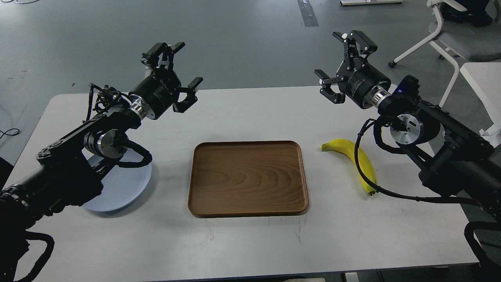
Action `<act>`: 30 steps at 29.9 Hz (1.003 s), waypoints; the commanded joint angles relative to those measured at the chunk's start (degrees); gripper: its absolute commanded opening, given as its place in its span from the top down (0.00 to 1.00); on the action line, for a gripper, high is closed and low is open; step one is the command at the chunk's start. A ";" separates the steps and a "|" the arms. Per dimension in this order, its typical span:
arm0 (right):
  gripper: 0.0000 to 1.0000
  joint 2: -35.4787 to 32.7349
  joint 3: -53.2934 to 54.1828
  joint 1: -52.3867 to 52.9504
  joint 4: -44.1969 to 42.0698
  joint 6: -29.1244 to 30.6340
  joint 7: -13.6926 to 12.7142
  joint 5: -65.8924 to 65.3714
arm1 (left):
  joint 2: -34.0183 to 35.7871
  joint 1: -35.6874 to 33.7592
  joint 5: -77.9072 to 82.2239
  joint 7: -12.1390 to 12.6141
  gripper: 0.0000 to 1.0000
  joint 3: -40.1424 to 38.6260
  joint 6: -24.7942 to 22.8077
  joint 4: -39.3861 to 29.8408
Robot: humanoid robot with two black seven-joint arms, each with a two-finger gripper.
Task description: Place banana on plate with both arms
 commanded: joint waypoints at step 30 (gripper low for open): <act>0.00 -1.90 -0.17 0.27 1.33 -0.09 0.53 -0.30 | 0.41 1.04 0.93 0.18 0.02 0.72 0.64 0.26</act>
